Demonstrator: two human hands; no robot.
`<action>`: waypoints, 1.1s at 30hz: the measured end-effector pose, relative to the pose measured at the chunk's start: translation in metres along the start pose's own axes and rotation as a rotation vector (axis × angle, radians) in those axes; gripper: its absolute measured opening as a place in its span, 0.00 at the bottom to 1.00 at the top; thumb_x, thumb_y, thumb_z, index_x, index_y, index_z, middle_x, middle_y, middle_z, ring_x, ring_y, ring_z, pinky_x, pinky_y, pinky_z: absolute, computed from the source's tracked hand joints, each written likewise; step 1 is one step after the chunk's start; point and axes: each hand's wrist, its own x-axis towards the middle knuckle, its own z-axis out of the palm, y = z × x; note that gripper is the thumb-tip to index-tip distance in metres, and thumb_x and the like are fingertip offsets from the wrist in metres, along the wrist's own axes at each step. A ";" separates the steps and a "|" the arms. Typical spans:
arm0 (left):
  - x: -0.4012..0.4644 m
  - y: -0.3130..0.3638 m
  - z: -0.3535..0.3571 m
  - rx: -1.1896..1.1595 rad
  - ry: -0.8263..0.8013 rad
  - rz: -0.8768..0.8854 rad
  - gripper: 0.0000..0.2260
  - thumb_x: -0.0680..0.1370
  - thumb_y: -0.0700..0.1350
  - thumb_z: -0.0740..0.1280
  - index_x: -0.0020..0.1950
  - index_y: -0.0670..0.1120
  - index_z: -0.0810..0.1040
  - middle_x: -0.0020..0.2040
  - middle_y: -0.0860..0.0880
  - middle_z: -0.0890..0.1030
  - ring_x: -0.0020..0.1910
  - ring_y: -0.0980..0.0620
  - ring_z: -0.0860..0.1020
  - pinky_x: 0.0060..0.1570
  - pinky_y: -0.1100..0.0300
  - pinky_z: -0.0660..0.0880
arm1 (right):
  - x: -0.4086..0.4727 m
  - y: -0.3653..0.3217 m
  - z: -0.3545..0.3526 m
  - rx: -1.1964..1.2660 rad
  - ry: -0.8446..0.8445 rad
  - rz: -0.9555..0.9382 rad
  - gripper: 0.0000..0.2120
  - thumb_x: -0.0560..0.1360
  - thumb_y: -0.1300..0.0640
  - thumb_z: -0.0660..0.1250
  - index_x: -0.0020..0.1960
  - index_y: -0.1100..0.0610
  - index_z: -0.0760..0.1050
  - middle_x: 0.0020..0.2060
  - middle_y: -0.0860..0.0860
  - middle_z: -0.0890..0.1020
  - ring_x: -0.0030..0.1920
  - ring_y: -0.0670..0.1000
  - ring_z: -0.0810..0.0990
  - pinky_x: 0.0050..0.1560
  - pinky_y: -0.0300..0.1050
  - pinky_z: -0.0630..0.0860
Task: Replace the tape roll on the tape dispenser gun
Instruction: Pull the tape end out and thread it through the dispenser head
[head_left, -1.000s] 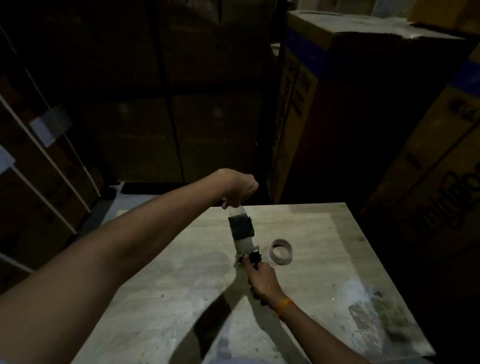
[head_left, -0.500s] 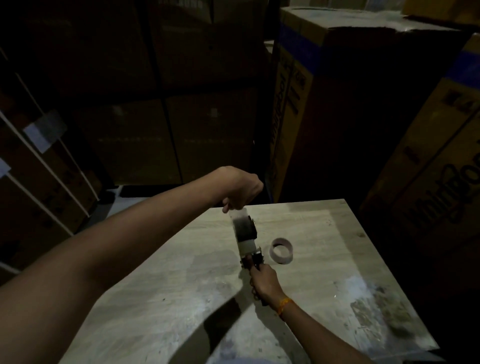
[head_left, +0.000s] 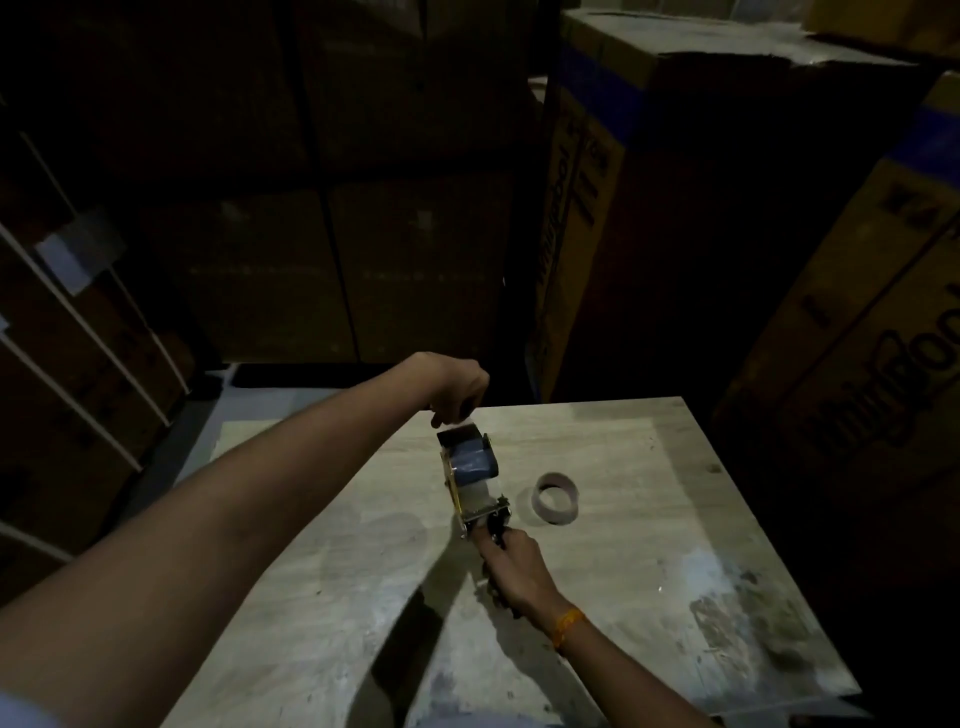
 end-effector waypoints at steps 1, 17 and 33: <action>0.002 -0.001 0.003 0.001 -0.008 0.007 0.05 0.77 0.35 0.74 0.47 0.45 0.83 0.46 0.44 0.87 0.43 0.49 0.88 0.46 0.48 0.87 | -0.001 -0.002 0.000 -0.008 0.007 -0.003 0.28 0.80 0.33 0.61 0.31 0.54 0.70 0.22 0.49 0.74 0.20 0.48 0.72 0.24 0.38 0.68; 0.014 -0.019 0.036 -0.058 -0.020 0.002 0.08 0.76 0.39 0.76 0.55 0.45 0.86 0.45 0.49 0.89 0.45 0.54 0.87 0.49 0.54 0.85 | -0.012 -0.005 0.004 0.007 0.025 0.026 0.34 0.73 0.23 0.60 0.28 0.53 0.71 0.21 0.49 0.74 0.21 0.47 0.73 0.27 0.40 0.72; 0.016 -0.020 0.047 -0.128 0.124 -0.021 0.06 0.79 0.35 0.70 0.53 0.42 0.86 0.51 0.45 0.86 0.48 0.48 0.86 0.50 0.52 0.85 | -0.009 -0.008 -0.008 0.094 0.007 0.157 0.38 0.70 0.20 0.61 0.29 0.57 0.72 0.25 0.56 0.75 0.22 0.53 0.73 0.26 0.40 0.71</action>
